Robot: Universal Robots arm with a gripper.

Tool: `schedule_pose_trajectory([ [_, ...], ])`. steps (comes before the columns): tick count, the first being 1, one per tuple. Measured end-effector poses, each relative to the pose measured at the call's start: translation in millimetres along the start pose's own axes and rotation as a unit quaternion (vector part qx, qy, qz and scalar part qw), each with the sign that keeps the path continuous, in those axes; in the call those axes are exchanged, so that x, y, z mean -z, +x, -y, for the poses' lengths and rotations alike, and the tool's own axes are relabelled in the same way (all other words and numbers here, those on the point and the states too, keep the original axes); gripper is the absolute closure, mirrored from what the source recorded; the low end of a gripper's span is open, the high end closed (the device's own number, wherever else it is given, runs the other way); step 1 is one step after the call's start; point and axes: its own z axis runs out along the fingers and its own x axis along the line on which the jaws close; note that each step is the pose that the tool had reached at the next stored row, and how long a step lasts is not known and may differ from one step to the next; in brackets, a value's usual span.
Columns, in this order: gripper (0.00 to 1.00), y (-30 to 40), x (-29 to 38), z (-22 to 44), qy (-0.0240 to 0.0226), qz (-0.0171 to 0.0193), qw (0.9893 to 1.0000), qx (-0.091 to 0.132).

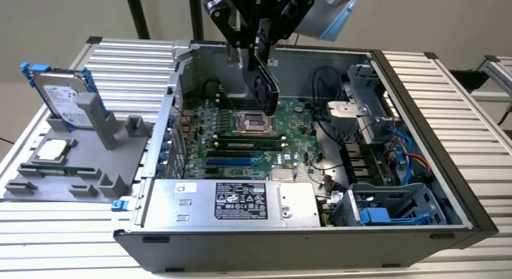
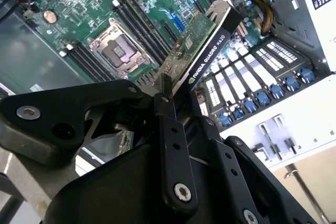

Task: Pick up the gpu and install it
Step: 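Insert the gpu into the slot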

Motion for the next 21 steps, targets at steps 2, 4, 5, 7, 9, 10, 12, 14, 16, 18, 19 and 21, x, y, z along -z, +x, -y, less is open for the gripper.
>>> schedule_pose_trajectory([
  [2,1.0,0.0,0.0,0.0,-0.0001,-0.0003,1.0,0.006],
  [4,1.0,0.0,0.0,0.0,-0.0002,-0.0006,0.9999,0.012],
  [5,1.0,0.0,0.0,0.0,-0.0003,-0.0008,0.9999,0.015],
  [7,1.0,0.0,0.0,0.0,-0.0004,-0.0011,0.9998,0.022],
  [9,1.0,0.0,0.0,0.0,-0.0005,-0.0015,0.9996,0.028],
  [10,1.0,0.0,0.0,0.0,-0.0005,-0.0017,0.9995,0.031],
  [12,1.0,0.0,0.0,0.0,-0.0007,-0.002,0.9993,0.037],
  [14,1.0,0.0,0.0,0.0,-0.0008,-0.0023,0.9991,0.043],
  [16,1.0,0.0,0.0,0.0,-0.0009,-0.0026,0.9988,0.049],
  [18,1.0,0.0,0.0,0.0,-0.001,-0.003,0.9985,0.055],
  [19,1.0,0.0,0.0,0.0,-0.0011,-0.0031,0.9983,0.058],
  [21,1.0,0.0,0.0,0.0,-0.0012,-0.0034,0.9979,0.064],
])
